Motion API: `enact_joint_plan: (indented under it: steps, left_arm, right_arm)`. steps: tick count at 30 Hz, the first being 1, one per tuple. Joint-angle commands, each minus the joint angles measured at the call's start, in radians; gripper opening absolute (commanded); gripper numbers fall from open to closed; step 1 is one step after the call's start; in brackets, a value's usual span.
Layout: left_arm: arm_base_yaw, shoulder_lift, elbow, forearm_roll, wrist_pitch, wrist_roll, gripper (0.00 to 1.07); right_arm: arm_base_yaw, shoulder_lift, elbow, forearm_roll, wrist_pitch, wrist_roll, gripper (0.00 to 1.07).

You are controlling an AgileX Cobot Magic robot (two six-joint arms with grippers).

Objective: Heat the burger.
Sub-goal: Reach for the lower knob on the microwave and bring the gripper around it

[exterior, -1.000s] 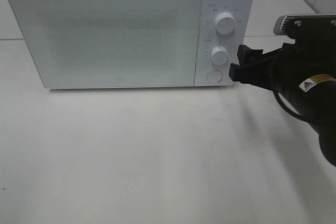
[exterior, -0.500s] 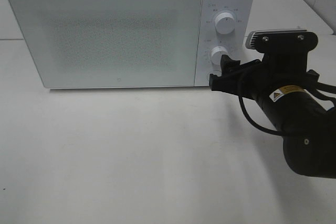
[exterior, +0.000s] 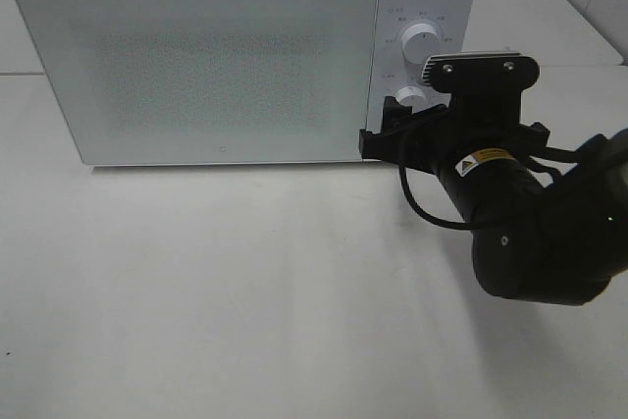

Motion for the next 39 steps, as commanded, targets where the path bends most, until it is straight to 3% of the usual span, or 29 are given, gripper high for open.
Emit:
enact_joint_plan:
  steps: [1, 20, 30, 36, 37, 38, 39]
  left_arm:
    - [0.001, -0.025, 0.004, -0.003, -0.011, -0.008, 1.0]
    - [0.001, -0.025, 0.004, -0.003, -0.011, -0.008, 1.0]
    - [0.001, -0.025, 0.004, -0.003, -0.011, -0.008, 1.0]
    - [0.001, -0.025, 0.004, -0.003, -0.011, -0.008, 1.0]
    - [0.001, -0.025, 0.004, -0.003, -0.011, -0.008, 1.0]
    - [0.001, -0.025, 0.004, -0.003, -0.011, -0.008, 1.0]
    - [0.001, -0.025, 0.004, -0.003, -0.011, -0.008, 1.0]
  right_arm:
    - [-0.001, 0.04, -0.052, -0.01, -0.013, -0.01, 0.75]
    - [-0.058, 0.16, -0.192, 0.015, -0.014, -0.073, 0.75]
    - [-0.058, 0.176, -0.199, 0.016, -0.014, -0.07, 0.74]
    - [-0.058, 0.176, -0.199, 0.016, -0.012, -0.07, 0.62]
    - [-0.058, 0.176, -0.199, 0.015, -0.012, -0.07, 0.53]
    - [-0.058, 0.176, -0.199, 0.015, -0.012, -0.07, 0.53]
    - [-0.058, 0.176, -0.199, 0.015, -0.01, -0.06, 0.42]
